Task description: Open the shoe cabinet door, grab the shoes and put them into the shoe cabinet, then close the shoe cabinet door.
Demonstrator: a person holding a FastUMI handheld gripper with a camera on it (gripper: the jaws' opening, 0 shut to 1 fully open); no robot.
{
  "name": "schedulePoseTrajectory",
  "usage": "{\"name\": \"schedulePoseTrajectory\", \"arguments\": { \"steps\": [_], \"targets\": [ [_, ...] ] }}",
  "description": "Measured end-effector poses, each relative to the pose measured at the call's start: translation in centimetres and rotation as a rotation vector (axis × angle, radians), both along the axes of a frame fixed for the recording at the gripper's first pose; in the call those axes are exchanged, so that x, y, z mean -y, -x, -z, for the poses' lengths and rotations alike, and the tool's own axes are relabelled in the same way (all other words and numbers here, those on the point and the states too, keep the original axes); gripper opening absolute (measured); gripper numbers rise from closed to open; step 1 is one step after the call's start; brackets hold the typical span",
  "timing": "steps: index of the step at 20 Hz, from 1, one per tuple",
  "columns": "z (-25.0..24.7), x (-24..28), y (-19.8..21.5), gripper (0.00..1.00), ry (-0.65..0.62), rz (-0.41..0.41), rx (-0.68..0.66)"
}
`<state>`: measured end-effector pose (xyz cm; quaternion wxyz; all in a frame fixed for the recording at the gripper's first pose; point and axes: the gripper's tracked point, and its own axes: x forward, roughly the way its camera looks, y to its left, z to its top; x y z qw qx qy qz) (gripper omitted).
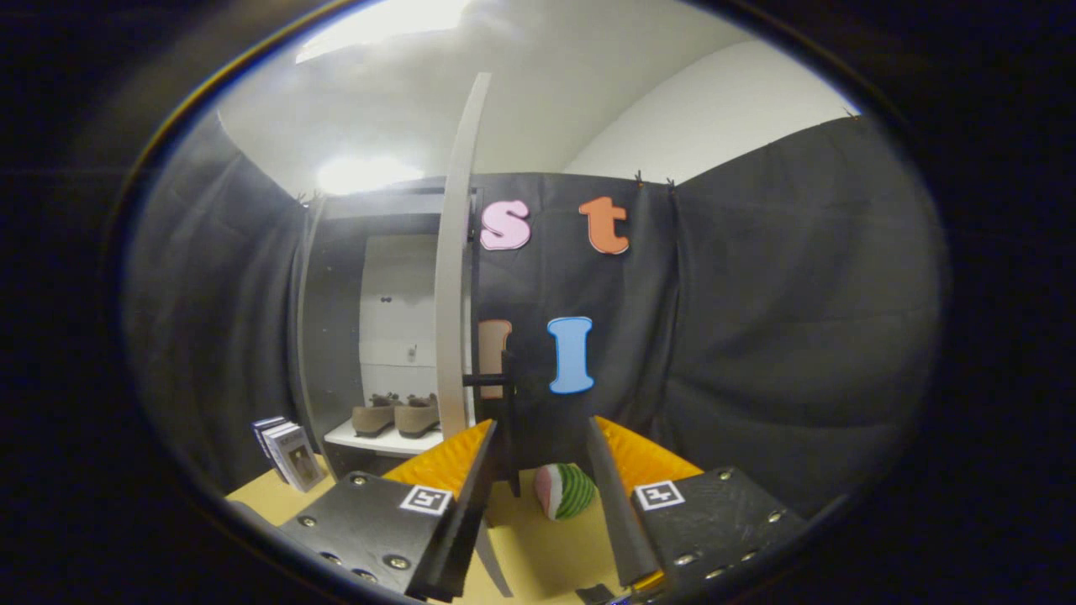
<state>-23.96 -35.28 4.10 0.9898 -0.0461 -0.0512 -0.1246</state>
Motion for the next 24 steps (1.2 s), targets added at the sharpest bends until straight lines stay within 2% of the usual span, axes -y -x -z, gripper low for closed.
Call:
{"name": "schedulePoseTrajectory", "arguments": {
  "steps": [2, 8, 11, 12, 20, 24],
  "targets": [
    [0.6, -0.2, -0.7, 0.67, -0.009, -0.004, -0.03],
    [0.7, -0.8, -1.4, 0.67, -0.084, -0.055, -0.025],
    [1.2, -2.6, -1.7, 0.68, -0.115, -0.108, -0.026],
    [1.2, -3.3, -1.9, 0.71, -0.121, -0.129, -0.027],
    [2.6, -12.7, -4.0, 0.71, -0.119, -0.306, -0.064],
    [3.5, -15.8, -6.0, 0.72, -0.125, -0.346, -0.098]
  ]
}}
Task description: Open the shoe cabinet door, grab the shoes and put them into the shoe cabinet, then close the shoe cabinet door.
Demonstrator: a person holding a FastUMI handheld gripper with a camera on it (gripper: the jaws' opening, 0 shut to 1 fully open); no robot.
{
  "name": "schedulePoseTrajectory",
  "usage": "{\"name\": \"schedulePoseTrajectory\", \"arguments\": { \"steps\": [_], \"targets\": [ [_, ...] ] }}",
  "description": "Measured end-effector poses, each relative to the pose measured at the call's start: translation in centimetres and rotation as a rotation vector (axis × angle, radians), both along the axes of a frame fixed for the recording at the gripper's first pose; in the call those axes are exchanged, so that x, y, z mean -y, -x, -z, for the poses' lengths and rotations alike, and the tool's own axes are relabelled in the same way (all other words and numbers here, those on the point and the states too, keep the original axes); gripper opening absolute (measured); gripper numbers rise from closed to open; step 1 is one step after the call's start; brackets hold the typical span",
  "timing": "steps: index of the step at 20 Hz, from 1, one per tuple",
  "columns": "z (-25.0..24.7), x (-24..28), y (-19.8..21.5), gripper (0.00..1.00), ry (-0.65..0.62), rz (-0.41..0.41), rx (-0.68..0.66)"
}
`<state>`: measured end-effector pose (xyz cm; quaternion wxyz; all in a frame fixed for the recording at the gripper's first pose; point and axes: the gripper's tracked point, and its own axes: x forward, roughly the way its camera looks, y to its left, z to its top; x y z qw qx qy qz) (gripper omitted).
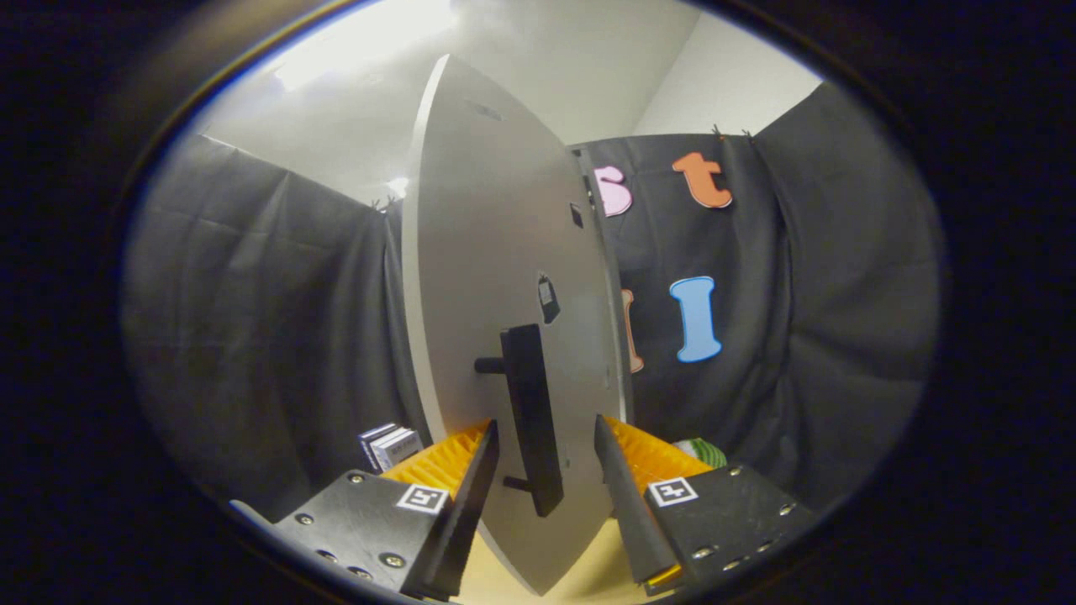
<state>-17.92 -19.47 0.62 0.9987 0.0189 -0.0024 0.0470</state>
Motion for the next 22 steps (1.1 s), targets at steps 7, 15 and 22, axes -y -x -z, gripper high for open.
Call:
{"name": "schedulePoseTrajectory", "arguments": {
  "steps": [7, 15, 22],
  "targets": [
    [1.4, -6.0, -3.5, 0.72, -0.015, -0.077, -0.045],
    [2.3, -11.1, -7.8, 0.79, 0.018, -0.129, -0.065],
    [2.7, -13.9, -11.6, 0.85, 0.034, -0.095, -0.05]
  ]
}}
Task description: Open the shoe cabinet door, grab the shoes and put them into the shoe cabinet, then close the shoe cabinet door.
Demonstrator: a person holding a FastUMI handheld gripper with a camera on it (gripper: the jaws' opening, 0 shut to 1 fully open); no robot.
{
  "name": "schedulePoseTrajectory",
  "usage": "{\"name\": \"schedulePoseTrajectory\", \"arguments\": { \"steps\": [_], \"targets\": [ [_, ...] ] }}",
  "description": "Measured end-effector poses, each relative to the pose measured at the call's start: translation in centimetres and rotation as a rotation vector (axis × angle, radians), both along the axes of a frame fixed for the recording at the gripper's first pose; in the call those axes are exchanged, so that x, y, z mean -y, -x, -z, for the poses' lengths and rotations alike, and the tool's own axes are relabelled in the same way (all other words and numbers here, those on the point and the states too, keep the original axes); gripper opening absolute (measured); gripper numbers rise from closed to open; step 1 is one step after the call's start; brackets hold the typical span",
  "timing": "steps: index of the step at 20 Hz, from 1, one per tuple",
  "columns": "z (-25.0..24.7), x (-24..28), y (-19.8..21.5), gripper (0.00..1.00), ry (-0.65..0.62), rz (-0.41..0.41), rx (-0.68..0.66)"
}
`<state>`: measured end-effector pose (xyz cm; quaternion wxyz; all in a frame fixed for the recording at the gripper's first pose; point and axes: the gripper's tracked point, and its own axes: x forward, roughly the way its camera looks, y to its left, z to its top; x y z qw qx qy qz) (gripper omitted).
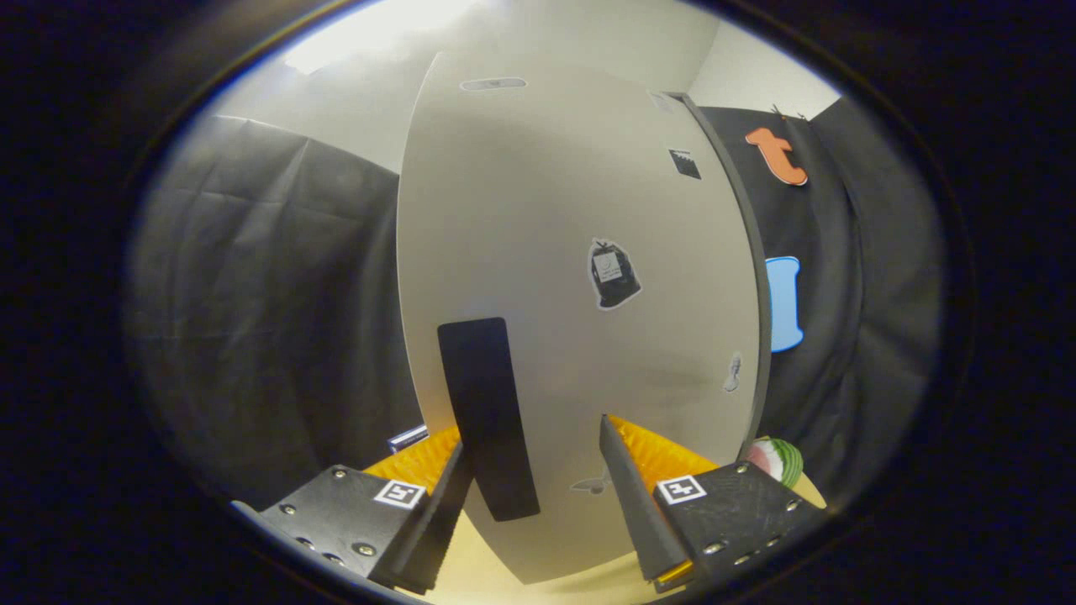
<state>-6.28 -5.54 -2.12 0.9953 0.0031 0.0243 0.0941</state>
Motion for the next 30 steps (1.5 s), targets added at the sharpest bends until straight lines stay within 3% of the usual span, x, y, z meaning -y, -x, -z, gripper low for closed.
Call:
{"name": "schedulePoseTrajectory", "arguments": {
  "steps": [21, 30],
  "targets": [
    [0.9, -4.6, -9.6, 0.87, -0.018, 0.173, 0.019],
    [0.6, -5.0, -13.1, 0.88, -0.021, 0.172, 0.023]
  ]
}}
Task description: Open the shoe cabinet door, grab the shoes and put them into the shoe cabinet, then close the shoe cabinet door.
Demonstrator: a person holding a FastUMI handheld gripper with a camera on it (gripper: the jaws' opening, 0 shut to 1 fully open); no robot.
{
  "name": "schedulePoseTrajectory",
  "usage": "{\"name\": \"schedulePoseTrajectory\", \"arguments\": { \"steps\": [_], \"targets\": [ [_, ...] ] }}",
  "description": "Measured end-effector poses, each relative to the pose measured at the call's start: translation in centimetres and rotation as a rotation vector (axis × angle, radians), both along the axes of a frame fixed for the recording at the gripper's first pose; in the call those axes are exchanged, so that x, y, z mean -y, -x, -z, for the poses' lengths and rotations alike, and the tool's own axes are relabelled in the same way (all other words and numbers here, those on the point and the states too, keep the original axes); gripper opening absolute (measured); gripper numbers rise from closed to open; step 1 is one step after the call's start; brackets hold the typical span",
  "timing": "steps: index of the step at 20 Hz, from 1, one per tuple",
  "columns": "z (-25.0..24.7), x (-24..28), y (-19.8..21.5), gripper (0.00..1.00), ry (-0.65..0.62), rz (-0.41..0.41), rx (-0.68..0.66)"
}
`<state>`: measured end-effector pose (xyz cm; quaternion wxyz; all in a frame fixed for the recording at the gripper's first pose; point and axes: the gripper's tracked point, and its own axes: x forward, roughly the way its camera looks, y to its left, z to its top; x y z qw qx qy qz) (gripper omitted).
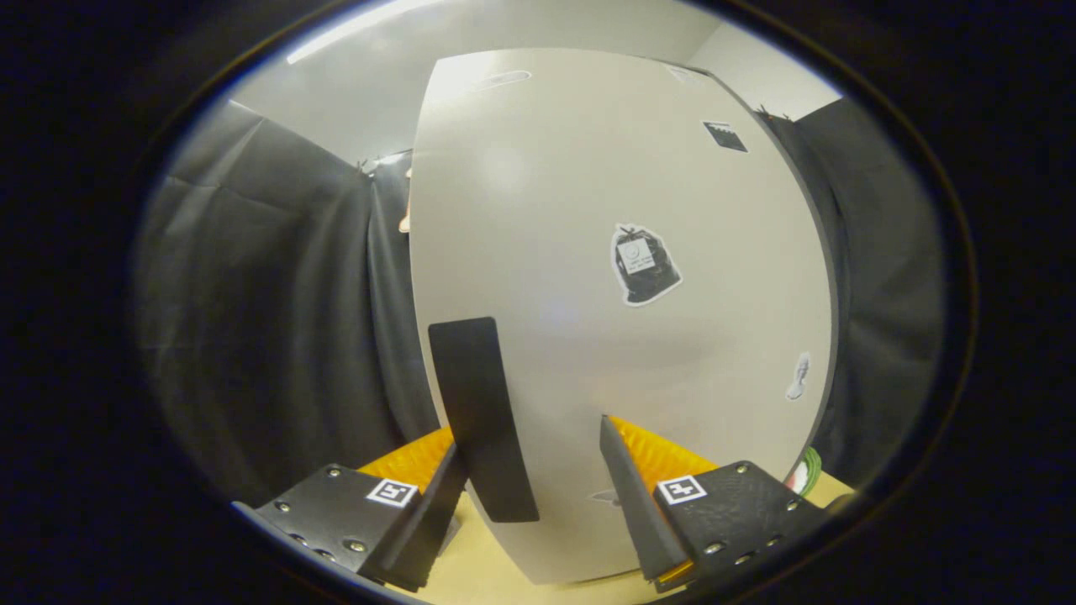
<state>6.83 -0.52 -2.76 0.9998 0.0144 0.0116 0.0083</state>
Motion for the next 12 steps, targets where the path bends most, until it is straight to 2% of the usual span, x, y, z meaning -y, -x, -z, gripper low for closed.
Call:
{"name": "schedulePoseTrajectory", "arguments": {
  "steps": [12],
  "targets": [
    [0.4, -0.6, -2.4, 0.89, 0.026, 0.06, 0.019]
  ]
}}
